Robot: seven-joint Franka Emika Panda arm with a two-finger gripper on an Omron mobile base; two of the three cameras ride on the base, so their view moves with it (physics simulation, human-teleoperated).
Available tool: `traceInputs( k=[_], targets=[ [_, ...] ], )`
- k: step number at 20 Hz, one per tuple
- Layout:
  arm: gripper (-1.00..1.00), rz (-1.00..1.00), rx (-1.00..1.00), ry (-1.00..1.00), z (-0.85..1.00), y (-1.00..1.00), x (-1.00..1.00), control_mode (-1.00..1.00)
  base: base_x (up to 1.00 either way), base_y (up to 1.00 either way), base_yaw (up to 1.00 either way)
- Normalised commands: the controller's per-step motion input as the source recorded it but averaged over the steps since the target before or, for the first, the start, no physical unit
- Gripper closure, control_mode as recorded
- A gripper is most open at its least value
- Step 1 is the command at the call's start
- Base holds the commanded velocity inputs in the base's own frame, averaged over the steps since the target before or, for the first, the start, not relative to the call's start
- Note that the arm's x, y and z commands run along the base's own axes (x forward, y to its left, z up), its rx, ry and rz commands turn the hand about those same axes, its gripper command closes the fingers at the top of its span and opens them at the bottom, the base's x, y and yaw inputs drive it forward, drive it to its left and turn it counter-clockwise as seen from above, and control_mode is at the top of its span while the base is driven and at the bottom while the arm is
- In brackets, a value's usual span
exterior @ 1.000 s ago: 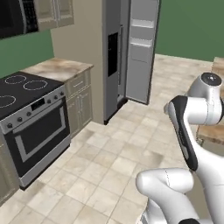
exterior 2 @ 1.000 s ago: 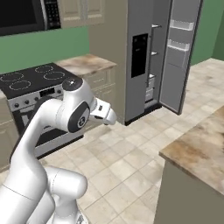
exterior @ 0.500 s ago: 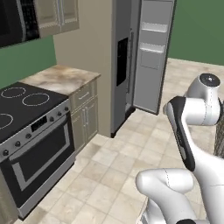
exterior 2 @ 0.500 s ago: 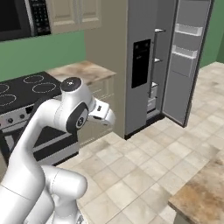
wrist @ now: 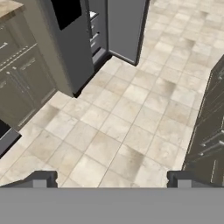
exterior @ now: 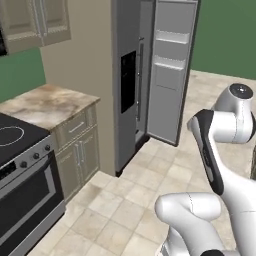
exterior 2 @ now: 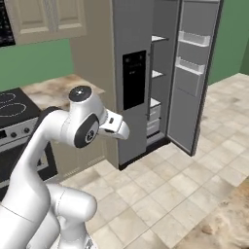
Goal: Take a sugar cube from the saucer and place it inside the coffee. Then, grab milk from the fridge and place it next to the coffee on the counter to sweeten the coffee.
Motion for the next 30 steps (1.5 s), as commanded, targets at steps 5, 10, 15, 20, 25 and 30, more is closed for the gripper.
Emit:
traceInputs(
  k=[5, 10, 15, 20, 25, 30],
  targets=[
    [-1.0, 0.0, 0.0, 0.0, 0.0, 0.0, 0.0, 1.0, 1.0, -0.67, 0.1],
    [-1.0, 0.0, 0.0, 0.0, 0.0, 0.0, 0.0, 1.0, 1.0, -0.47, 0.11],
    [-1.0, 0.0, 0.0, 0.0, 0.0, 0.0, 0.0, 1.0, 1.0, -0.24, 0.07],
    [-1.0, 0.0, 0.0, 0.0, 0.0, 0.0, 0.0, 1.0, 1.0, 0.17, 0.0],
    [-1.0, 0.0, 0.0, 0.0, 0.0, 0.0, 0.0, 1.0, 1.0, -0.05, -0.01],
    [-1.0, 0.0, 0.0, 0.0, 0.0, 0.0, 0.0, 1.0, 1.0, -0.37, 0.0]
  ],
)
